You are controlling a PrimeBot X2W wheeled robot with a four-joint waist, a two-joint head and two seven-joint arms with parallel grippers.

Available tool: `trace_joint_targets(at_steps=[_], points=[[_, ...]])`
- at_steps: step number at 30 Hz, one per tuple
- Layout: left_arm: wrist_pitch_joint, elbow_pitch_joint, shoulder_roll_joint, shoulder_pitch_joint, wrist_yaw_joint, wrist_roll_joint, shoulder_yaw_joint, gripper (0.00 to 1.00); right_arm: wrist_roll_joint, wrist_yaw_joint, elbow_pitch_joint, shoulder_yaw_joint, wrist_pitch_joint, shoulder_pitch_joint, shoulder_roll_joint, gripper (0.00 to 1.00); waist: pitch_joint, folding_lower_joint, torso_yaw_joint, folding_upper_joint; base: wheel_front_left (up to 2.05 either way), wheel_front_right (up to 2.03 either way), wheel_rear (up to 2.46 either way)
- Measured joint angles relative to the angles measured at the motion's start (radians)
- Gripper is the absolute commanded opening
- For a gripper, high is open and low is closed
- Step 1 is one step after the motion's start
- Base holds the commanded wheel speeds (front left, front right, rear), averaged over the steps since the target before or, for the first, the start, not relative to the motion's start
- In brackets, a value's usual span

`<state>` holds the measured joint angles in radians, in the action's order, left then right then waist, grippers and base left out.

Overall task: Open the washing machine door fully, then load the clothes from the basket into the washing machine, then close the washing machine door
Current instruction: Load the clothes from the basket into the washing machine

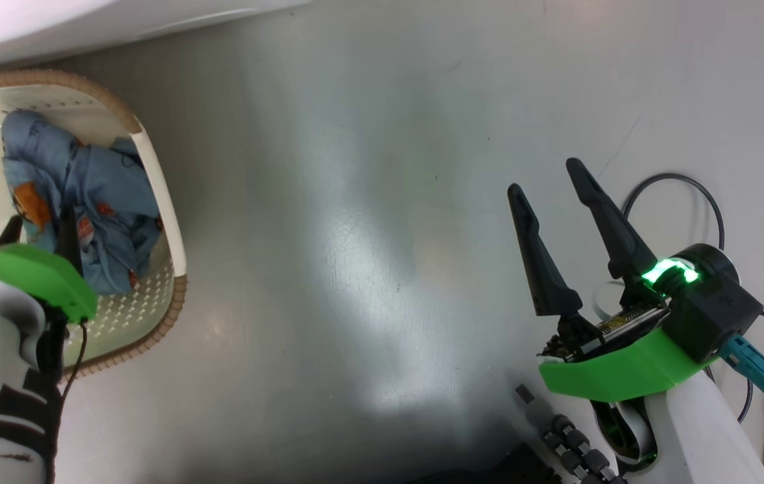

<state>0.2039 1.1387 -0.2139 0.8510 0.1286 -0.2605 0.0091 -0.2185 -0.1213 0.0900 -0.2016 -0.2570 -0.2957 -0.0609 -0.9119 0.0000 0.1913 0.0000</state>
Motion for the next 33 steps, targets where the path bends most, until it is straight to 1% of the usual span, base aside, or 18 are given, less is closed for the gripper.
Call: trace_joint_targets(at_steps=[4,8,14,17,22,25,26,27,28,29,33], points=[[-0.005,0.001,0.004,0.02,0.001,-0.045,-0.053,1.0,0.0,0.0,0.001,0.0,0.0,-0.013,0.002,1.0,-0.01,0.0,0.001,0.0,0.0,0.0,0.0],[-0.047,-0.014,0.003,0.03,0.001,-0.112,-0.128,1.0,0.0,0.0,0.001,0.0,0.0,-0.014,0.002,1.0,-0.021,0.0,0.001,0.0,0.0,0.0,0.0],[-0.085,-0.006,-0.044,0.033,0.001,-0.176,-0.194,1.0,-0.002,0.0,0.001,-0.003,0.0,-0.014,0.003,1.0,-0.033,0.0,0.008,0.0,0.0,0.0,0.0],[-0.097,0.021,-0.061,0.051,0.001,-0.174,-0.225,1.0,-0.002,0.0,0.001,-0.003,0.0,-0.015,0.003,1.0,-0.038,0.0,0.013,0.0,0.0,0.0,0.0],[-0.134,0.073,-0.063,0.095,0.0,-0.139,-0.268,1.0,-0.003,0.0,0.002,-0.004,0.0,-0.014,0.003,1.0,-0.042,0.0,0.024,0.0,0.0,0.0,0.0],[-0.135,0.097,-0.068,0.115,-0.017,-0.128,-0.287,1.0,-0.003,0.0,0.002,-0.003,0.0,-0.014,0.003,1.0,-0.042,0.0,0.031,0.0,0.0,0.0,0.0],[-0.135,0.1,-0.068,0.119,-0.023,-0.125,-0.289,0.76,-0.003,0.0,0.002,-0.003,0.0,-0.014,0.003,1.0,-0.041,0.0,0.031,0.0,0.0,0.0,0.0],[-0.138,0.104,-0.069,0.122,-0.027,-0.123,-0.291,0.34,-0.003,0.0,0.002,-0.003,0.0,-0.014,0.003,1.0,-0.041,0.0,0.031,0.0,0.0,0.0,0.0],[-0.141,0.107,-0.069,0.124,-0.027,-0.122,-0.293,0.12,-0.003,0.0,0.002,-0.003,0.0,-0.014,0.004,1.0,-0.04,0.0,0.031,0.0,0.0,0.0,0.0],[-0.141,0.111,-0.069,0.126,-0.027,-0.122,-0.293,0.0,-0.003,0.0,0.002,-0.003,0.0,-0.014,0.004,1.0,-0.039,0.0,0.031,0.0,0.0,0.0,0.0],[-0.132,0.121,-0.067,0.134,-0.027,-0.122,-0.297,0.0,-0.003,0.0,0.002,-0.002,0.0,-0.014,0.004,1.0,-0.03,0.0,0.028,0.0,0.0,0.0,0.0]])
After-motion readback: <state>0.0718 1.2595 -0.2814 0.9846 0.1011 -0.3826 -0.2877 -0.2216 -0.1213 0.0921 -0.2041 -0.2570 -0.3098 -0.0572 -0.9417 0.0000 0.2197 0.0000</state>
